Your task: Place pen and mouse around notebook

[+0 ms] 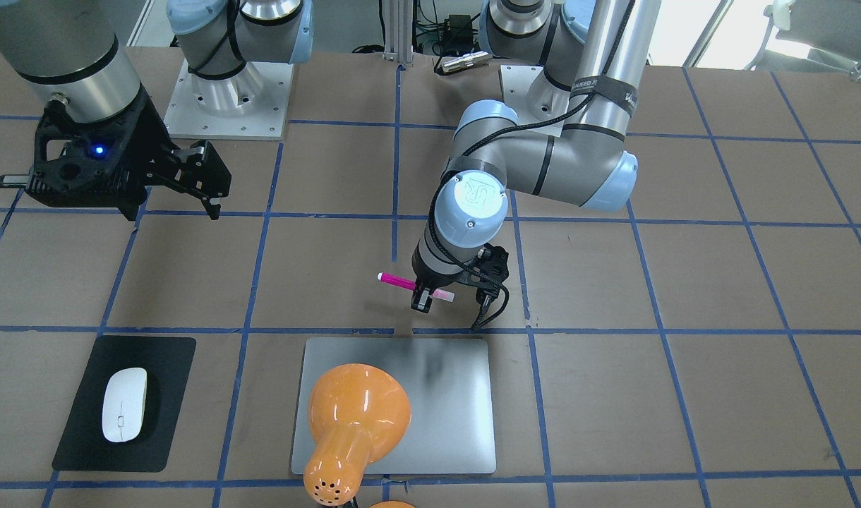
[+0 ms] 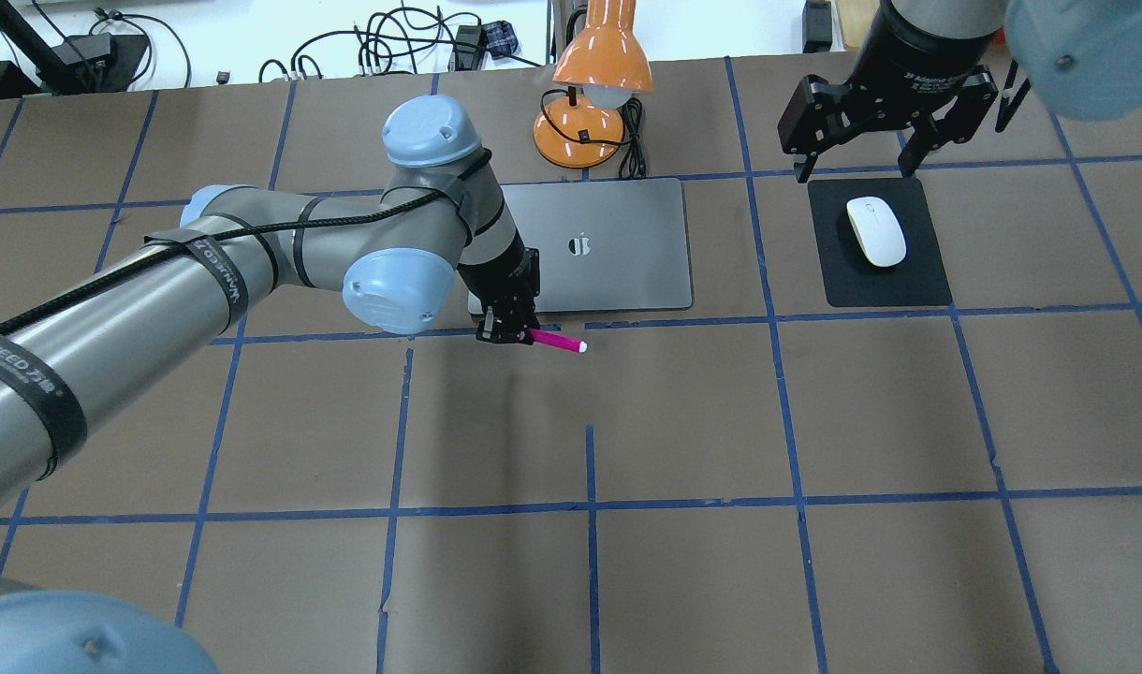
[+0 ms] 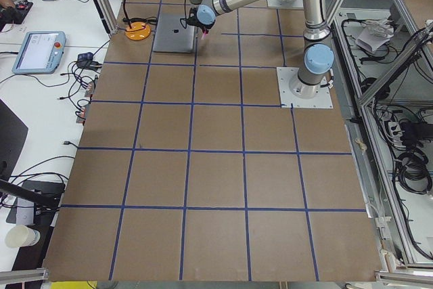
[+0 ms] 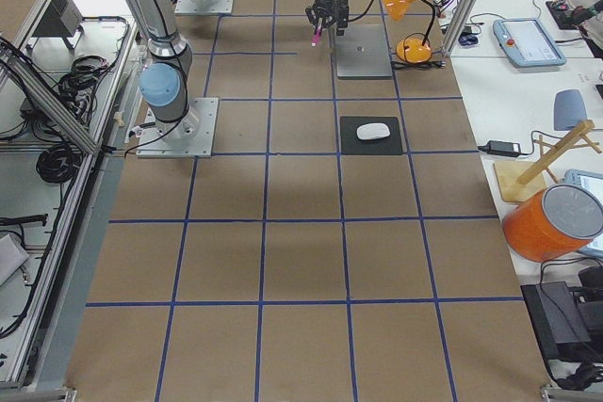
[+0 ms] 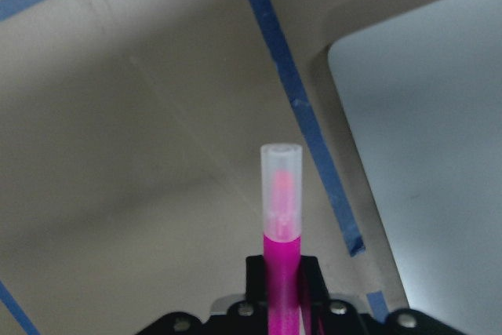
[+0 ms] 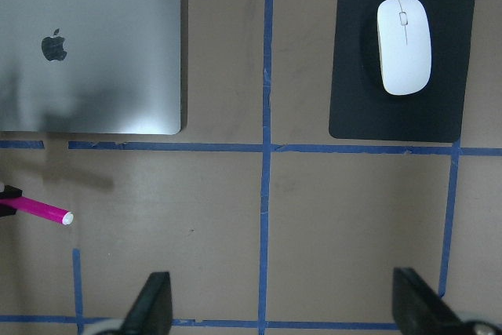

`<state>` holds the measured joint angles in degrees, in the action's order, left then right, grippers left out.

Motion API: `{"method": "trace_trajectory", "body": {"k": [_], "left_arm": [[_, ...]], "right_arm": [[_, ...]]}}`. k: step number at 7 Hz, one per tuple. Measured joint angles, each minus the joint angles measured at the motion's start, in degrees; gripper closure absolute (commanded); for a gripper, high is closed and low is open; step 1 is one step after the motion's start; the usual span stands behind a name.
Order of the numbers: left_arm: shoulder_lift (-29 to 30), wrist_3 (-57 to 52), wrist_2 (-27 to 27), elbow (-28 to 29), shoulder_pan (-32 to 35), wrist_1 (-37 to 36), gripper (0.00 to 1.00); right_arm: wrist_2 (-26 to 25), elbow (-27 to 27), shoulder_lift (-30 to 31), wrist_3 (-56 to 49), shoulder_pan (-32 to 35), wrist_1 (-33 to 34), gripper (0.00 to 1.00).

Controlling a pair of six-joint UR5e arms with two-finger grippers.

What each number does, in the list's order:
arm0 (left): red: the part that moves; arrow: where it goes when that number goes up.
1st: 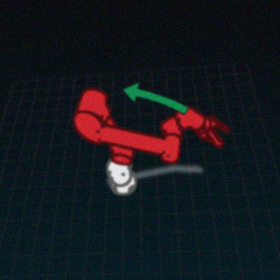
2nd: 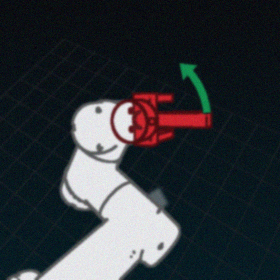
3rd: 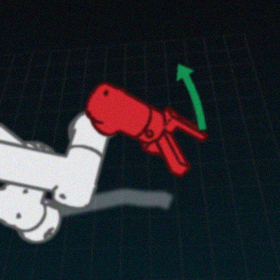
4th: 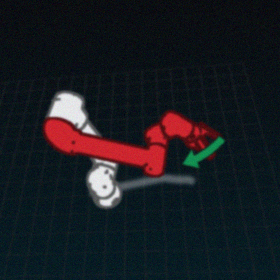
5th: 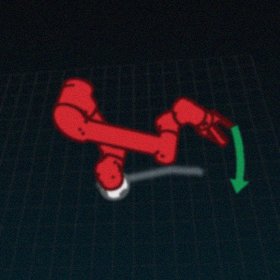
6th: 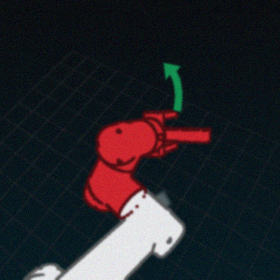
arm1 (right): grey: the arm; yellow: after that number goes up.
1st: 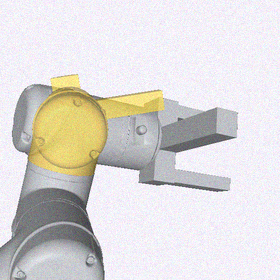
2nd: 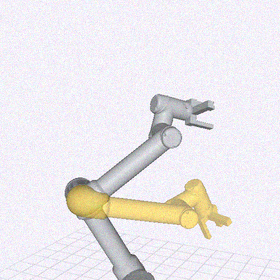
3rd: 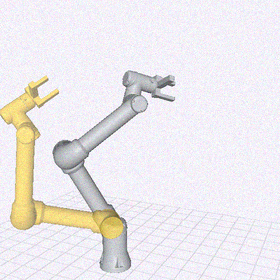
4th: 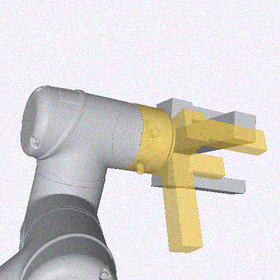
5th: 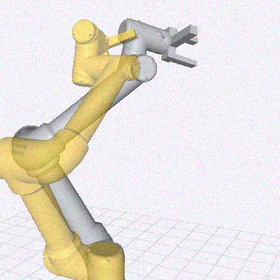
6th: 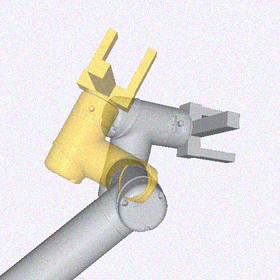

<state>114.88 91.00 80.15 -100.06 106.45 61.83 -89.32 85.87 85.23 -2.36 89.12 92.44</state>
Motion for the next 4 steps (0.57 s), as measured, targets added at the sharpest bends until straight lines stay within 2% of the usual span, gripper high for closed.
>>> {"method": "trace_trajectory", "body": {"k": [4], "left_arm": [[2.1, 6.3, 0.0, 0.1, 3.2, 0.1, 1.0]], "right_arm": [[-0.2, 0.1, 0.0, -0.5, 0.0, 0.0, 0.0]]}}
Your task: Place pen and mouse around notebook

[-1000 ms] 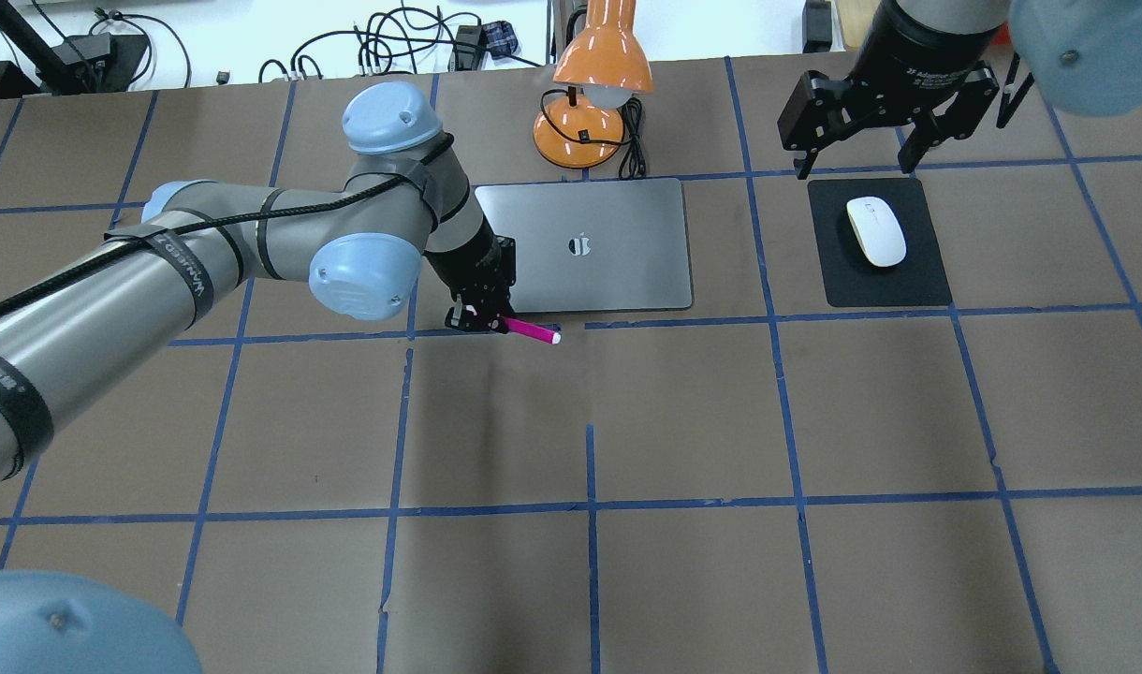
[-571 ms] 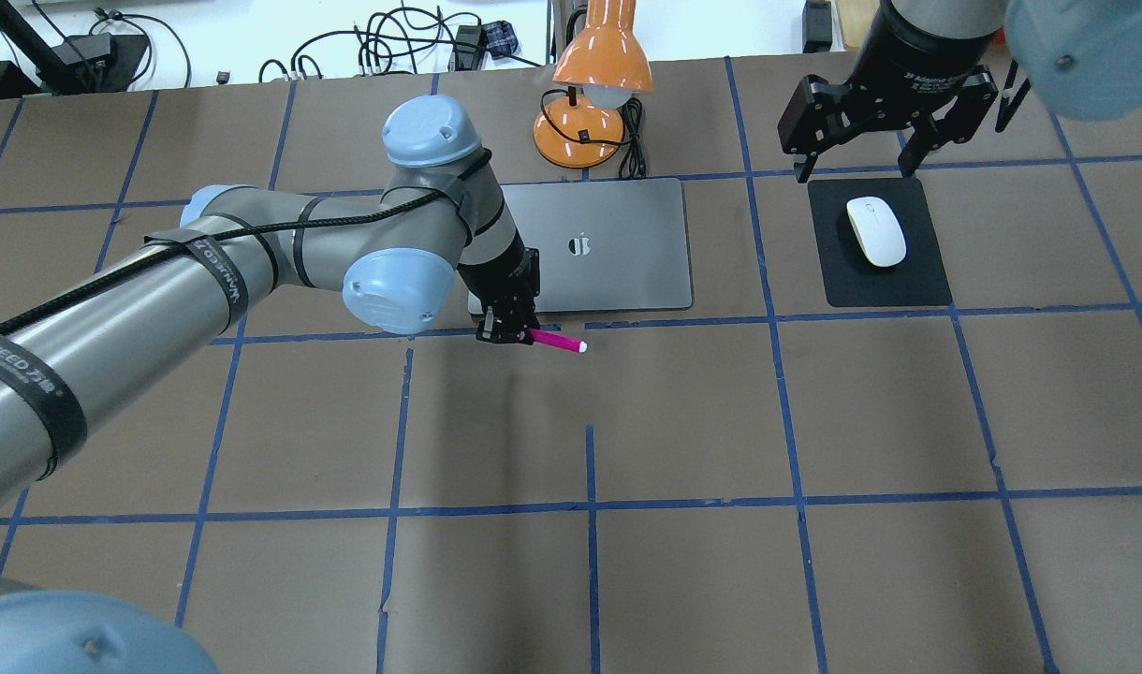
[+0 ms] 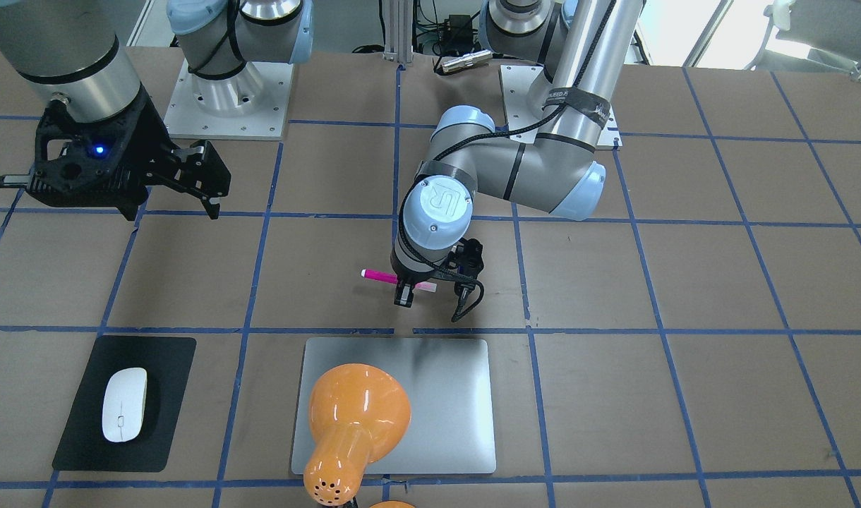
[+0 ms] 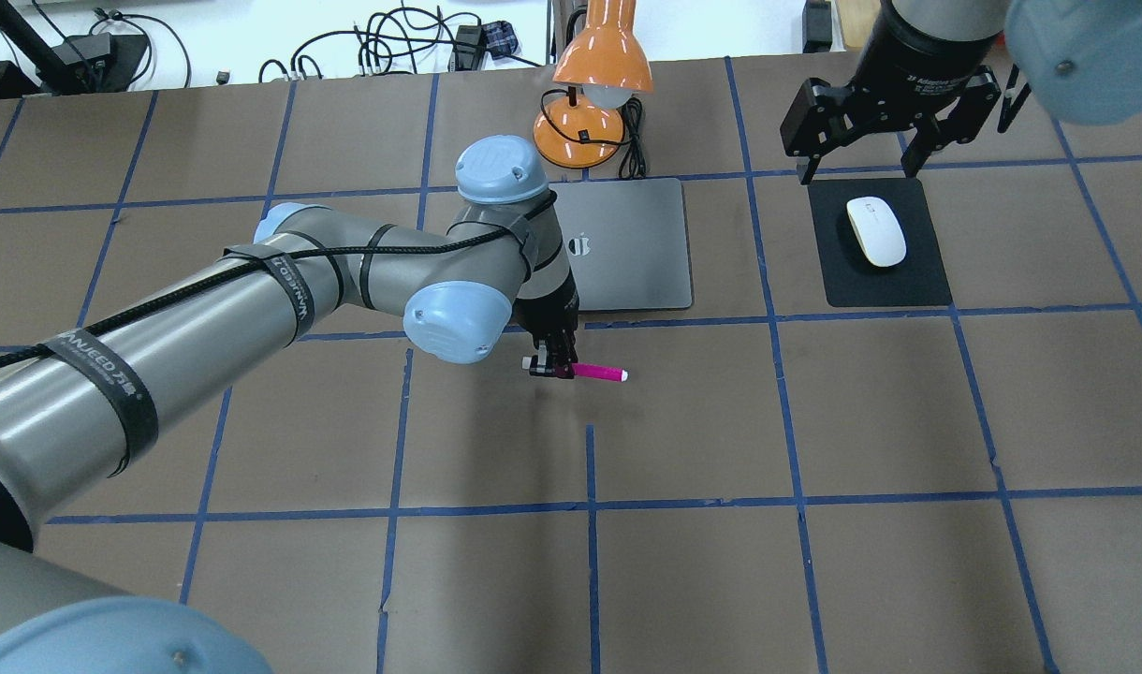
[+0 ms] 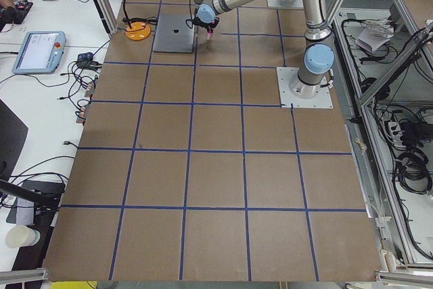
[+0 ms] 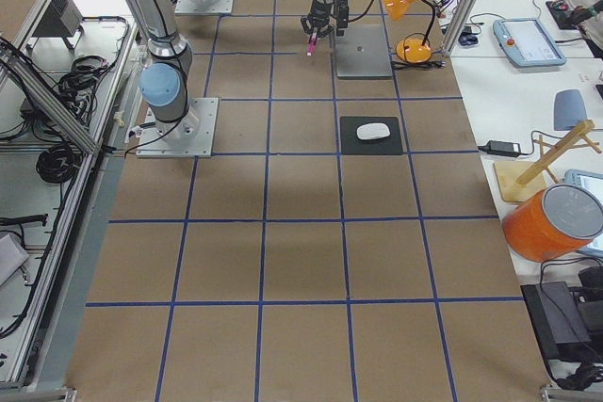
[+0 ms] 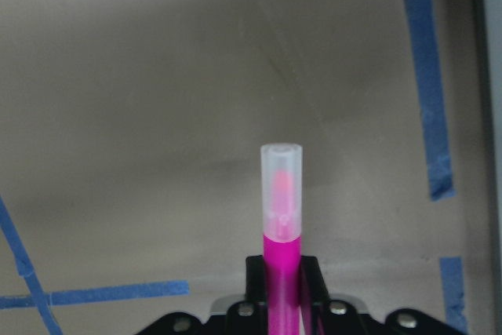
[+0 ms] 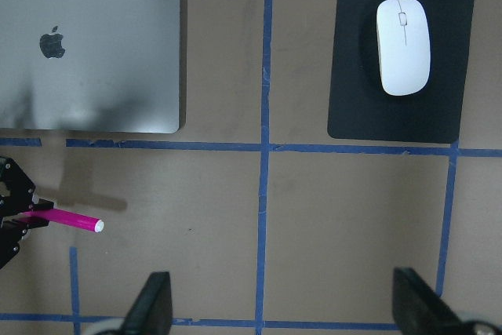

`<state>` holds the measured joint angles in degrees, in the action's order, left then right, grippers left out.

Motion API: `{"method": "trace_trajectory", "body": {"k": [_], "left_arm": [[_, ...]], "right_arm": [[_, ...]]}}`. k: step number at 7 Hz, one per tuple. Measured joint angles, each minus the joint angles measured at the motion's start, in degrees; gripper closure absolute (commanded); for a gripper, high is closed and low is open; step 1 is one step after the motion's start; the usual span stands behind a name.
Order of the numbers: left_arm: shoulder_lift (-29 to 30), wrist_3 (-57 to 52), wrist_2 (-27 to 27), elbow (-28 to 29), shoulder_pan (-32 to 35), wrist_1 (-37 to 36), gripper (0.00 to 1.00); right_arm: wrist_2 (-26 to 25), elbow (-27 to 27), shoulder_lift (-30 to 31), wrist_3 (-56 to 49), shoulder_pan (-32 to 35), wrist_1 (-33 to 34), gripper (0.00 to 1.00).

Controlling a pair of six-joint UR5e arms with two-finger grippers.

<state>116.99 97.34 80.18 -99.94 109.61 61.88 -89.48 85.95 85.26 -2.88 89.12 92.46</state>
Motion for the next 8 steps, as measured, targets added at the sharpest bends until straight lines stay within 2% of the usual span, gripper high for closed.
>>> {"method": "trace_trajectory", "body": {"k": [2, 3, 4, 7, 8], "left_arm": [[0.0, 0.5, 0.1, -0.3, 0.6, 0.4, 1.0], [0.0, 0.6, 0.1, -0.3, 0.6, 0.7, 0.93], [0.1, 0.5, -0.1, -0.2, 0.6, 0.8, 0.83], [1.3, 0.2, 0.0, 0.2, 0.6, 0.8, 0.29], [1.5, 0.0, 0.0, 0.2, 0.6, 0.8, 0.21]], "right_arm": [[0.0, 0.0, 0.0, -0.1, 0.0, 0.0, 0.0], [0.0, 0.0, 0.0, -0.1, 0.0, 0.0, 0.0], [0.0, 0.0, 0.0, -0.1, 0.0, 0.0, 0.0], [0.0, 0.1, -0.1, 0.0, 0.0, 0.0, 0.0], [0.0, 0.2, -0.1, 0.0, 0.0, 0.0, 0.0]]}}
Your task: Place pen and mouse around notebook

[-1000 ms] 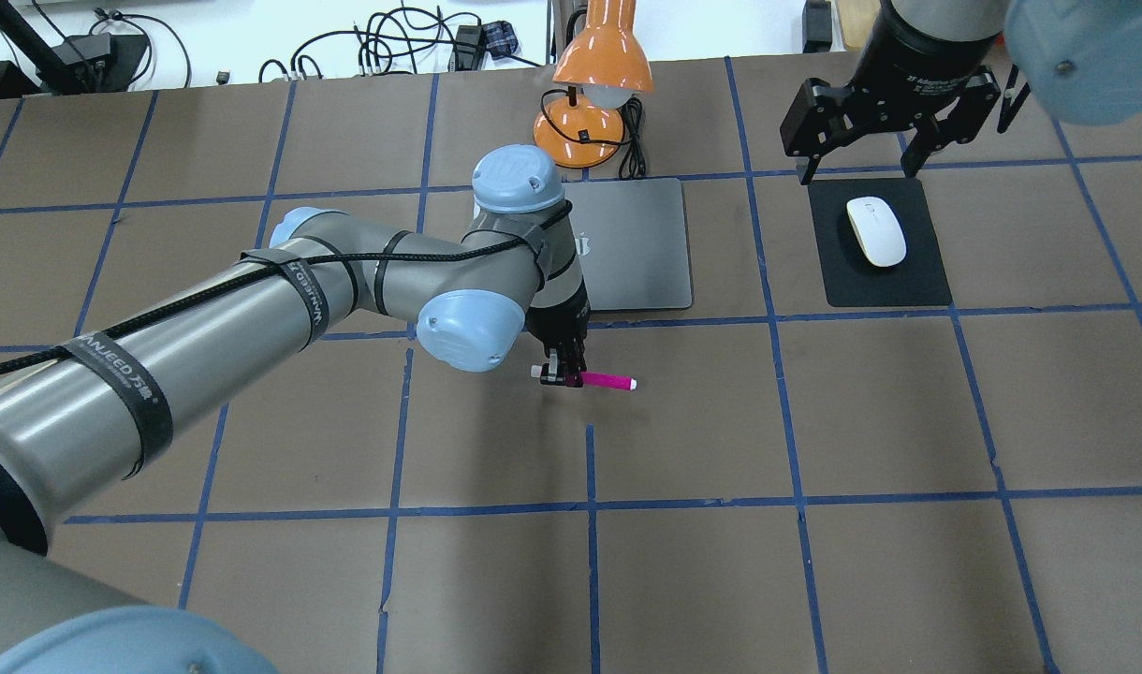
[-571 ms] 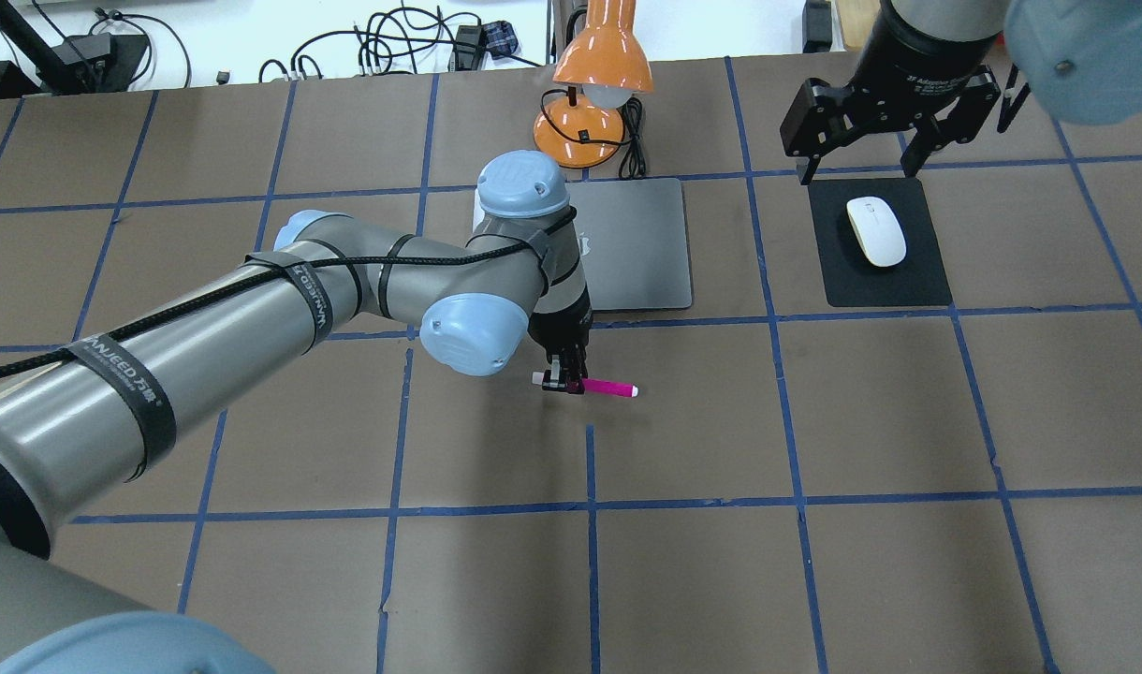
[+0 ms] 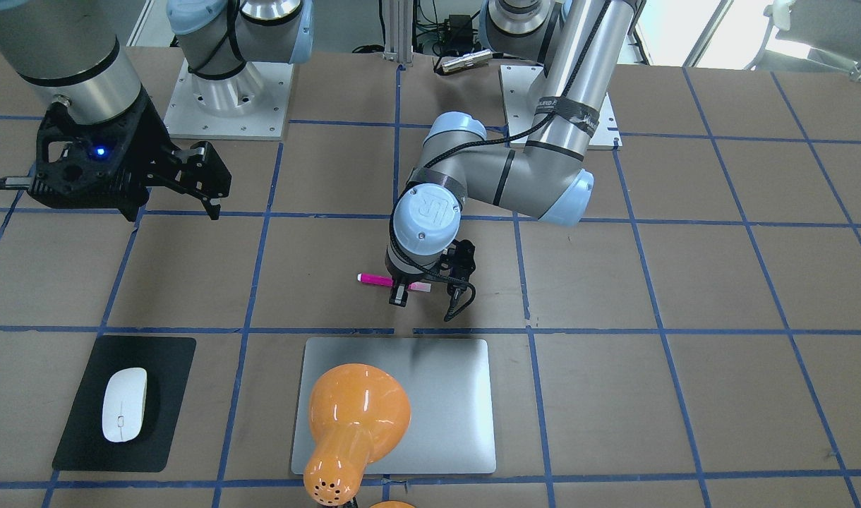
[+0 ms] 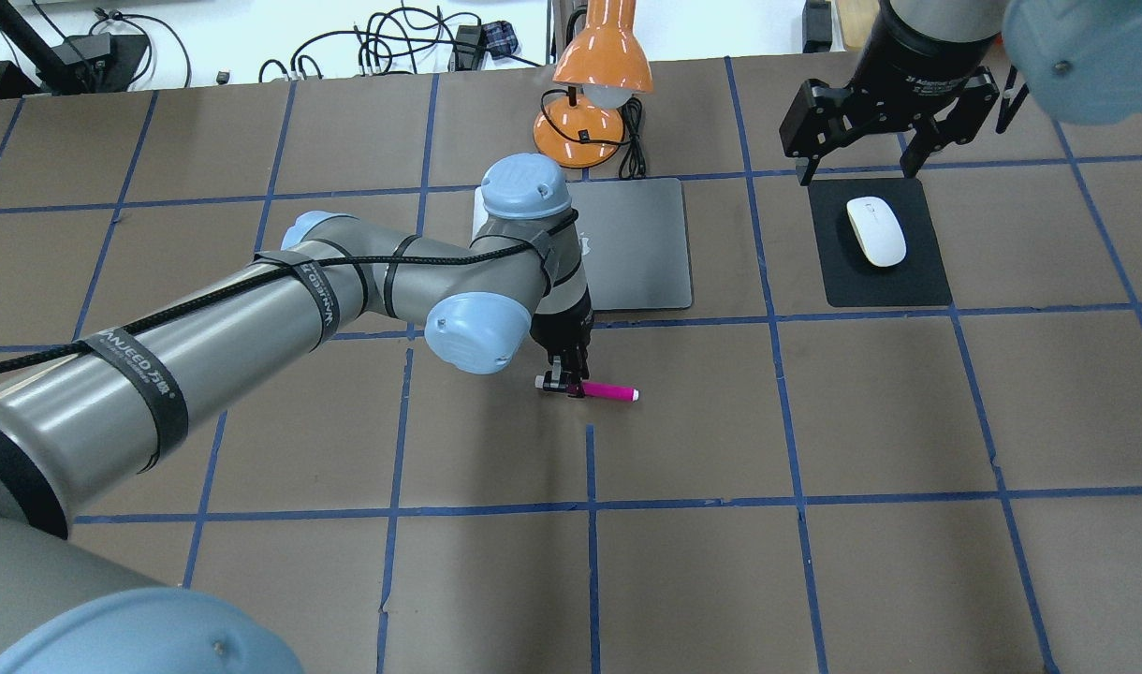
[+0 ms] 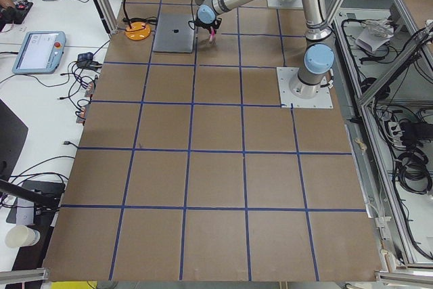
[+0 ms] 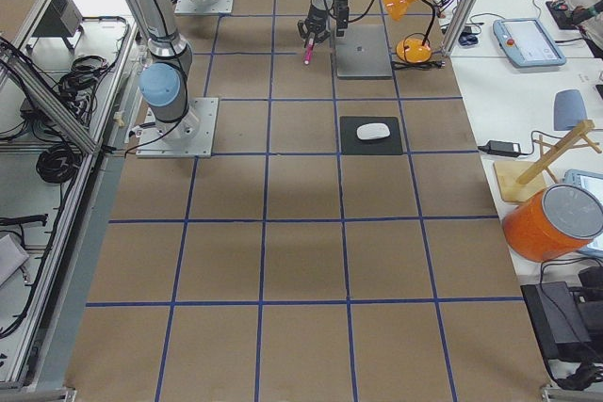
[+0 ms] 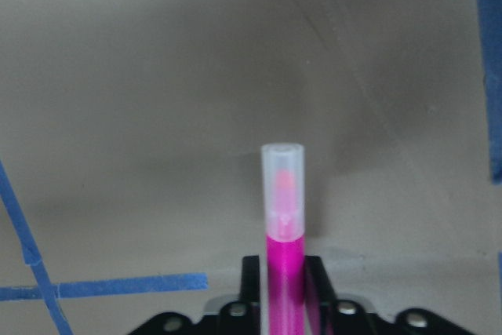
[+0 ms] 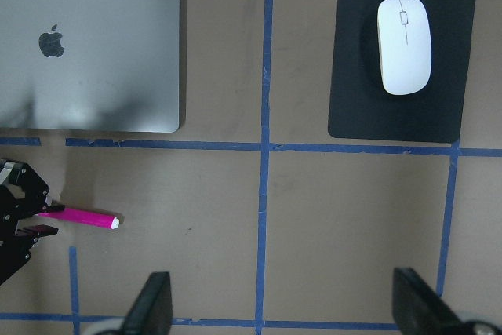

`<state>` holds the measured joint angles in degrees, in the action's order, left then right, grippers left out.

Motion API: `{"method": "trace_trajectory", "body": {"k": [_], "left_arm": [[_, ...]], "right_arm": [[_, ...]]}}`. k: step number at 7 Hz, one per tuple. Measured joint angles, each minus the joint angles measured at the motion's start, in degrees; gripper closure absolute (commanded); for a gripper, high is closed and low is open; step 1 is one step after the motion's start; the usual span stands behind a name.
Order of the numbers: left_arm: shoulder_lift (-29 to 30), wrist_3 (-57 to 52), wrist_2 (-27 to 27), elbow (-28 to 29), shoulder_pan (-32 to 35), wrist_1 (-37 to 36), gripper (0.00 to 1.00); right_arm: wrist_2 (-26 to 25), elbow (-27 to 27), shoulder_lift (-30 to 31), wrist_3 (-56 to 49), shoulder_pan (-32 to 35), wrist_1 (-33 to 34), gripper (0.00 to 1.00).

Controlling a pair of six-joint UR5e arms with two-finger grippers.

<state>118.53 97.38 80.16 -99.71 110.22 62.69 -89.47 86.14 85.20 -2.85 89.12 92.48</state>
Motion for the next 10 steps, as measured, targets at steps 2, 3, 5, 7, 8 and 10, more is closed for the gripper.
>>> {"method": "trace_trajectory", "body": {"k": [2, 3, 5, 7, 8, 10], "left_arm": [[-0.5, -2.5, 0.2, 0.1, -0.5, 0.9, 0.03], [-1.4, -9.3, 1.3, 0.3, -1.6, 2.4, 0.0], [-3.6, -28.2, 4.8, 1.7, -5.5, 5.2, 0.0], [-6.9, -50.5, 5.6, 4.4, -10.5, 7.9, 0.0], [-8.7, -60.9, 5.5, 5.9, -13.1, 10.1, 0.0], [-11.8, -78.8, 6.0, 8.1, -16.9, 14.4, 0.0]], "right_arm": [[0.0, 0.0, 0.1, 0.4, 0.0, -0.1, 0.0], [0.1, 0.0, 0.2, 0.6, 0.0, -0.3, 0.0], [0.3, -0.1, 0.2, 0.8, 0.0, -0.5, 0.0], [0.1, -0.1, 0.2, 0.8, 0.0, -0.6, 0.0], [0.1, -0.1, 0.2, 0.8, 0.1, -0.6, 0.0], [0.1, 0.0, 0.2, 0.8, 0.1, -0.6, 0.0]]}}
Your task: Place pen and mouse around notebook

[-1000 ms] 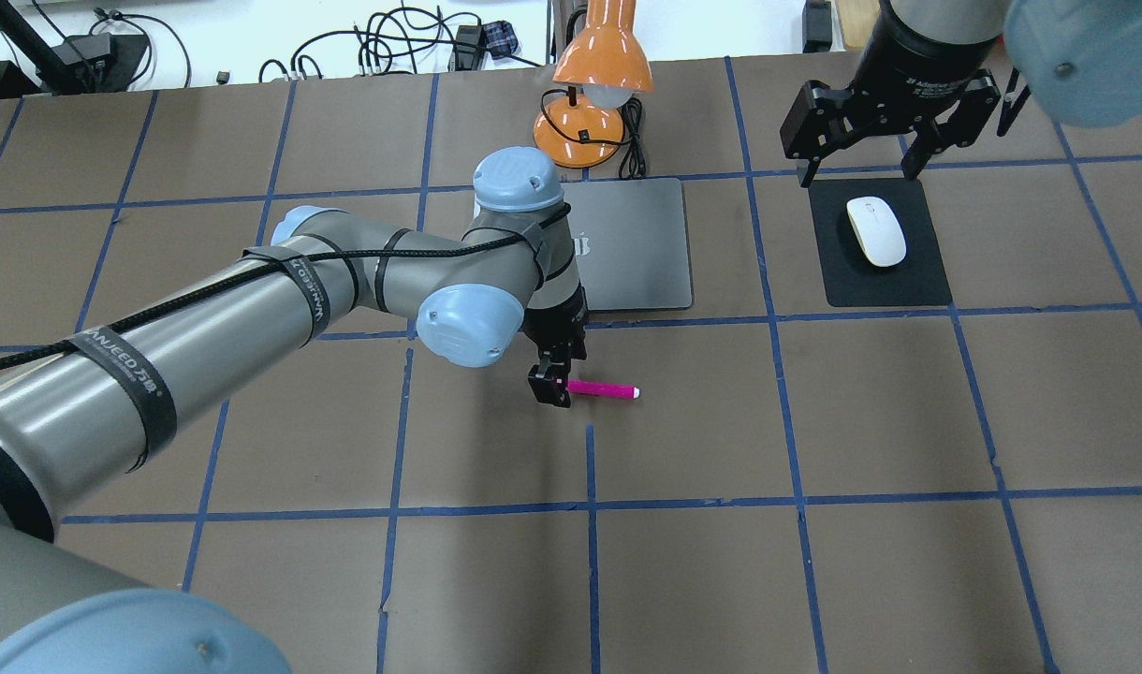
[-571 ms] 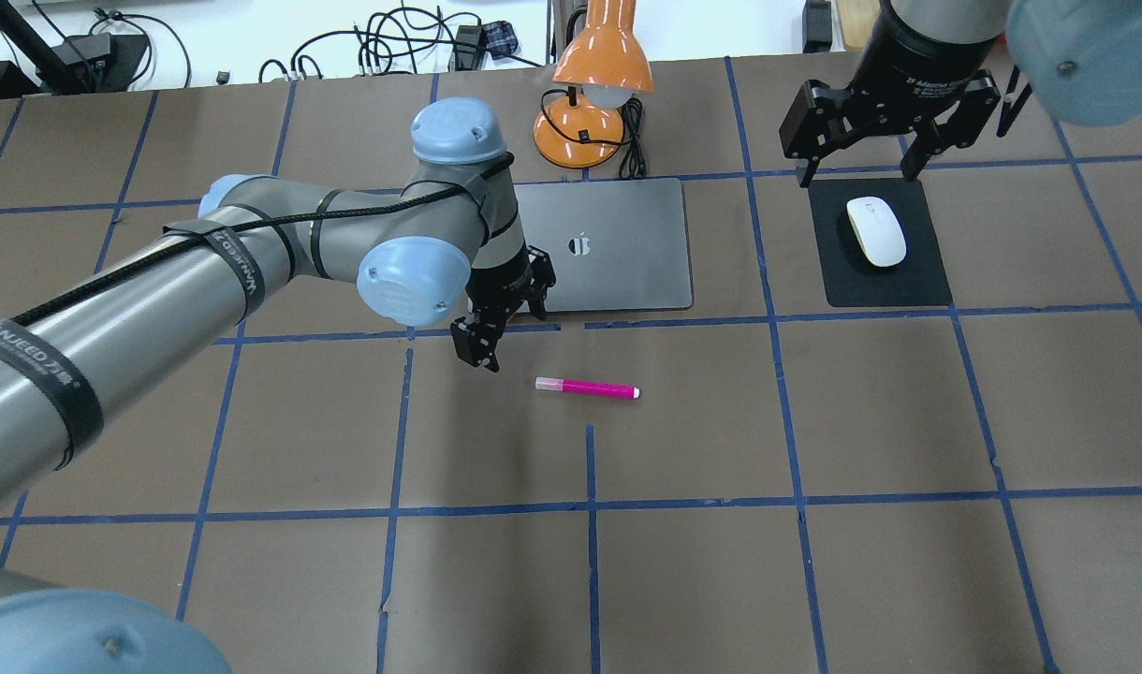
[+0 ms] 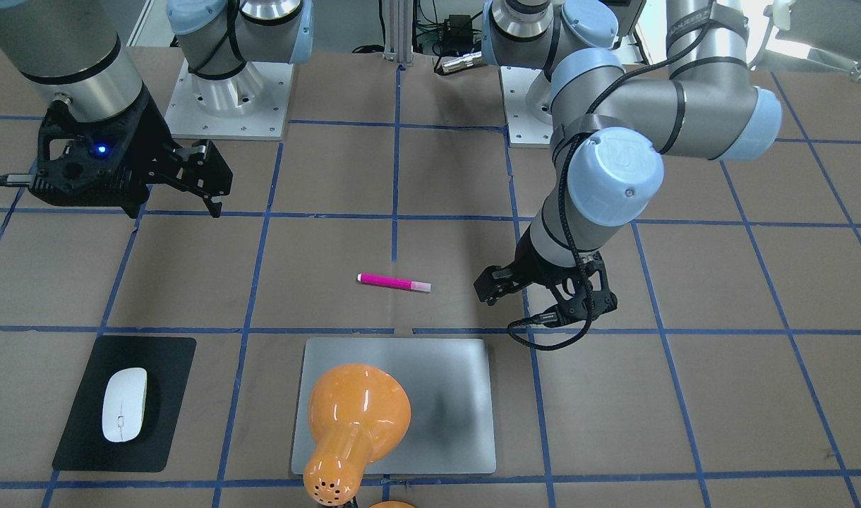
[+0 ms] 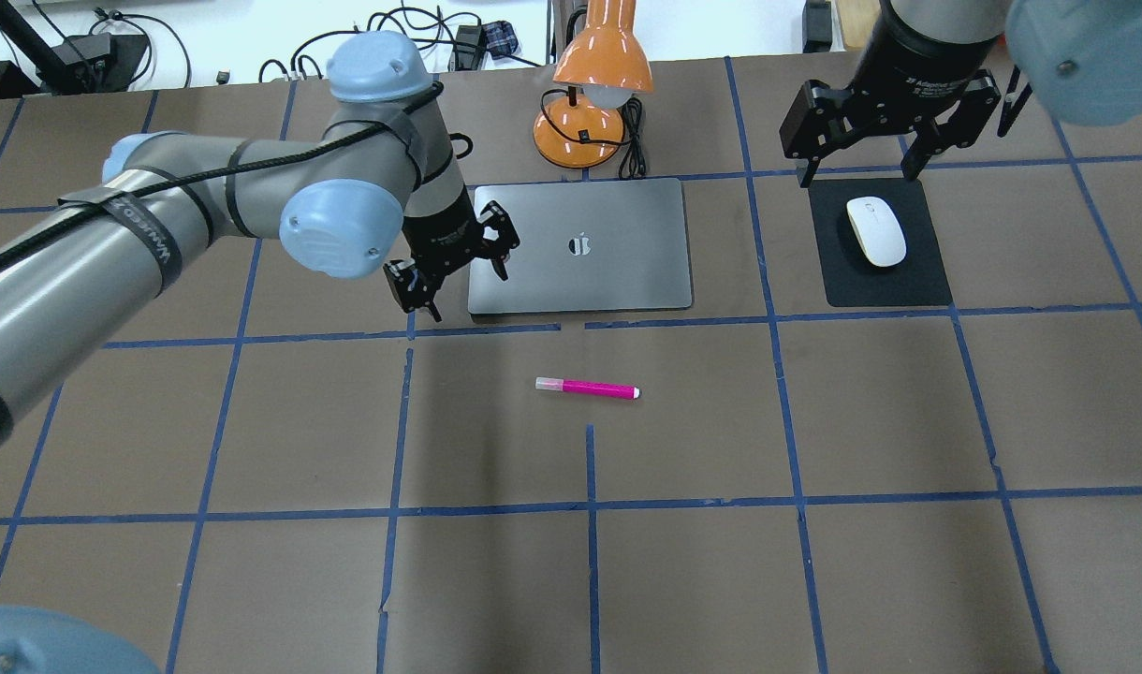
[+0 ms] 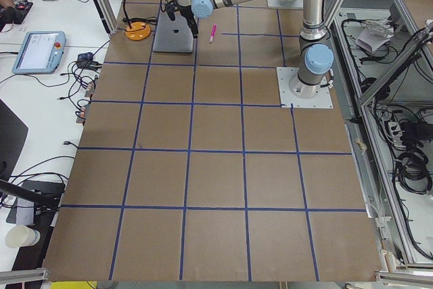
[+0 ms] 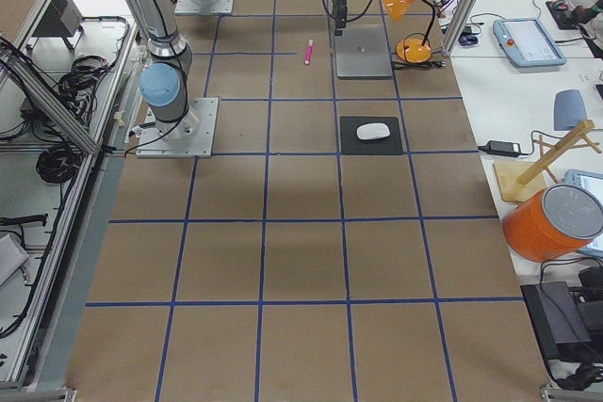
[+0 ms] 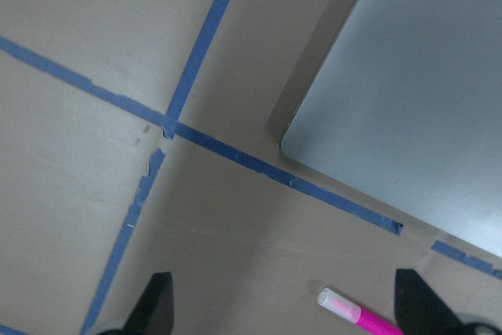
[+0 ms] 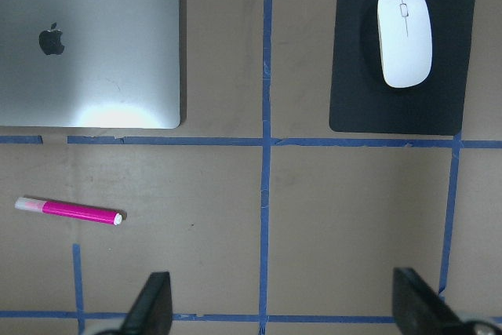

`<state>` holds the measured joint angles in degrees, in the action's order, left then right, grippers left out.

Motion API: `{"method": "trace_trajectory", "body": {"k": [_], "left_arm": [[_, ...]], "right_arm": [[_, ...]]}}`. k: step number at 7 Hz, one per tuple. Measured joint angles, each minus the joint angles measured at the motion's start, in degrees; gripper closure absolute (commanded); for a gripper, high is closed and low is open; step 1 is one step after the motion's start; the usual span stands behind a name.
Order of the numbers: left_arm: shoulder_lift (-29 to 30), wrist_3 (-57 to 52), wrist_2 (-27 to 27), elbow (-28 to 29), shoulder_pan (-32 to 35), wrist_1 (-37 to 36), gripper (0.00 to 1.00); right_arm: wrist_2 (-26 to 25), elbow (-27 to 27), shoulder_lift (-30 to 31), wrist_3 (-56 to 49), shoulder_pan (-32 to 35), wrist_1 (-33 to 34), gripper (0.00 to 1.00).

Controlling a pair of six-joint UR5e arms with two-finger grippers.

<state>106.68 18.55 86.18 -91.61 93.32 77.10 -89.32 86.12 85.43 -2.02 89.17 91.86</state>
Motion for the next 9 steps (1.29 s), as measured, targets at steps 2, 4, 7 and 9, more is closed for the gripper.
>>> {"method": "trace_trajectory", "body": {"k": [2, 4, 7, 9], "left_arm": [[-3.2, -10.3, 1.6, 0.7, -3.1, 4.4, 0.0], [-7.2, -17.0, 2.0, 1.4, -6.7, 8.9, 0.0], [-12.6, -20.8, 2.2, 0.3, -8.3, 12.5, 0.0], [-14.1, -20.7, 2.3, -0.4, -8.2, 12.7, 0.0]], "right_arm": [[-0.1, 0.0, 0.0, 0.0, 0.0, -0.1, 0.0], [-0.2, 0.1, 0.0, 0.0, 0.0, -0.1, 0.0], [-0.1, 0.1, 0.0, 0.0, 0.0, -0.1, 0.0], [-0.1, 0.1, 0.0, 0.0, 0.0, -0.1, 0.0]]}}
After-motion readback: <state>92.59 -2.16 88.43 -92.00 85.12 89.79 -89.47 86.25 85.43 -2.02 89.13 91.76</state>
